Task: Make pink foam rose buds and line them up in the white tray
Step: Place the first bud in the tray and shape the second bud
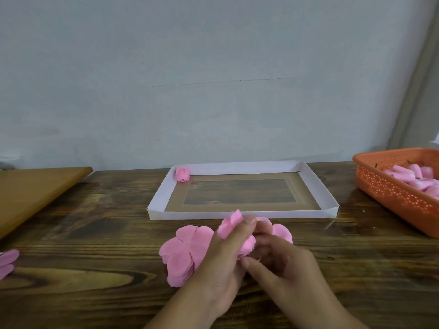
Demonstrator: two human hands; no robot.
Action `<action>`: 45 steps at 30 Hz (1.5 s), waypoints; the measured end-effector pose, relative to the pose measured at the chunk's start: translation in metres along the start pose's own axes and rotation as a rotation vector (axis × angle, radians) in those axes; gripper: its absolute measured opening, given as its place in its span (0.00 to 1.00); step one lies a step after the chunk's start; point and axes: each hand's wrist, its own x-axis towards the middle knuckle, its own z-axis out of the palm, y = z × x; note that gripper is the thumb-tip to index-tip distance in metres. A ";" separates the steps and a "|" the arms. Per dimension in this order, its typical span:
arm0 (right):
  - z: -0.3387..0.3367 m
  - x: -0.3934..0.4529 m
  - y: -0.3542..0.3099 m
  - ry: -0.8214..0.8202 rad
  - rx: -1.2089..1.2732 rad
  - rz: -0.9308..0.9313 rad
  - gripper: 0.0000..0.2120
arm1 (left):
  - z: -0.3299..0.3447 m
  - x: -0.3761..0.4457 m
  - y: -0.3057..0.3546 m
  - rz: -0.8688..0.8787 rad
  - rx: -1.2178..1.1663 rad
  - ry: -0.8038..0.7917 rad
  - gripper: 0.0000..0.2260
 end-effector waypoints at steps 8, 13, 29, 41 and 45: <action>-0.001 -0.004 0.000 0.181 -0.483 -0.233 0.09 | 0.001 0.000 -0.001 -0.014 -0.001 -0.023 0.20; -0.005 -0.001 0.001 0.161 -0.595 -0.390 0.06 | 0.002 0.001 -0.001 0.003 0.036 -0.008 0.20; 0.001 0.008 -0.010 -0.336 0.859 0.524 0.11 | -0.006 0.005 -0.004 -0.086 -0.192 0.079 0.18; -0.003 -0.005 -0.003 -0.131 -0.438 -0.087 0.12 | 0.001 0.006 -0.005 -0.142 -0.180 0.253 0.17; 0.001 -0.003 0.000 -0.063 -0.395 -0.108 0.11 | 0.002 0.004 -0.007 -0.119 -0.167 0.185 0.19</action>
